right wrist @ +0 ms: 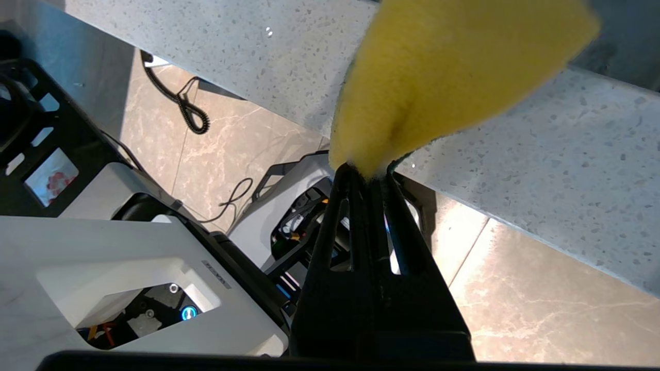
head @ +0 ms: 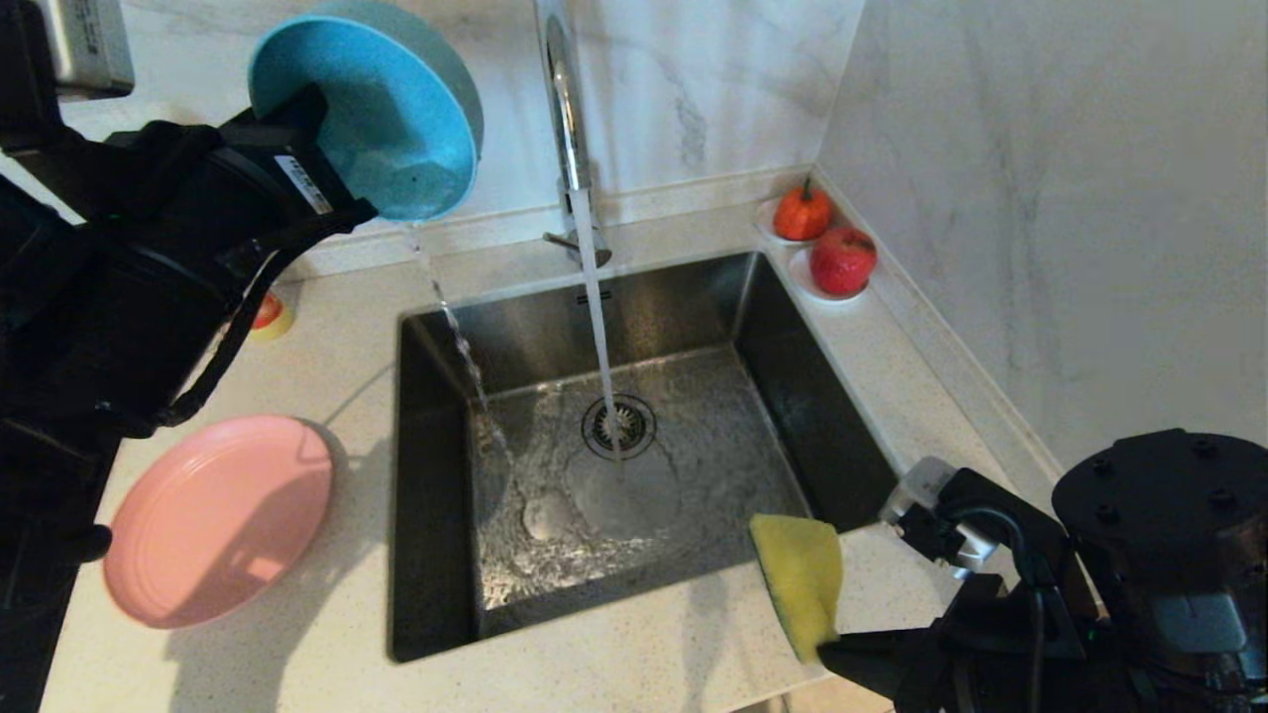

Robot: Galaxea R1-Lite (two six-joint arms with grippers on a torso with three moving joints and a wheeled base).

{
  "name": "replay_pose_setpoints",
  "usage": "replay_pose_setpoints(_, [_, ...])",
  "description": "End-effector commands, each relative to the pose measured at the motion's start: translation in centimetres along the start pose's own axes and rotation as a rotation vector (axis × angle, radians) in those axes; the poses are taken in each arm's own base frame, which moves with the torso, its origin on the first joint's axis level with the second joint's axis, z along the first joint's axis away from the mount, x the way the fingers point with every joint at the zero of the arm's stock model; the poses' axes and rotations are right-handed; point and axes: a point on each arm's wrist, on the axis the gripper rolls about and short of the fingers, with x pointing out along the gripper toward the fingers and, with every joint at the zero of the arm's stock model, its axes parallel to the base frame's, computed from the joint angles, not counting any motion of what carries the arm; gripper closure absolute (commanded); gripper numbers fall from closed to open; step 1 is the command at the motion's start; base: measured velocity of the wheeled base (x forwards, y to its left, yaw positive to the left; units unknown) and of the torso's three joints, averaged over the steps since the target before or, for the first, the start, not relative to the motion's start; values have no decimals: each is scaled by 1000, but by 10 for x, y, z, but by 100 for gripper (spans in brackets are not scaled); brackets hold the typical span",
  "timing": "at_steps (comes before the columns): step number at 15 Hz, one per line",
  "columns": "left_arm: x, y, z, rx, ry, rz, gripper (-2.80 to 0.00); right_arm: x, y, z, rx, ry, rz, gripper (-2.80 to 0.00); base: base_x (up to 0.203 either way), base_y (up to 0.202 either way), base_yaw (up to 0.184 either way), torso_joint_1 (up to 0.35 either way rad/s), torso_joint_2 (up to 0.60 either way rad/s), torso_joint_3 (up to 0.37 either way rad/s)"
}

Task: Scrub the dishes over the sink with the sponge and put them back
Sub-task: Wash the bowl

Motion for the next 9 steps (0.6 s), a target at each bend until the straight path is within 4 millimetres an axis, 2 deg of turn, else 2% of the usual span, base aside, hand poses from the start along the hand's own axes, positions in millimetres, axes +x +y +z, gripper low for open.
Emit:
replay_pose_setpoints(1, [-4,3,8,-2,-33,11,0,3,0,0,1,5,-1,0,0,0,0,0,0,0])
replay_pose_setpoints(5, [-8,6,18,14,-21,32,0,-3,1,5,3,-27,3,0,0,0,0,0,0,0])
replay_pose_setpoints(7, [-16,9,21,42,83,21,0,-7,1,9,6,-48,8,0,0,0,0,0,0,0])
replay_pose_setpoints(9, [-34,12,29,67,209,-17,0,-15,4,18,3,-84,23,0,0,0,0,0,0,0])
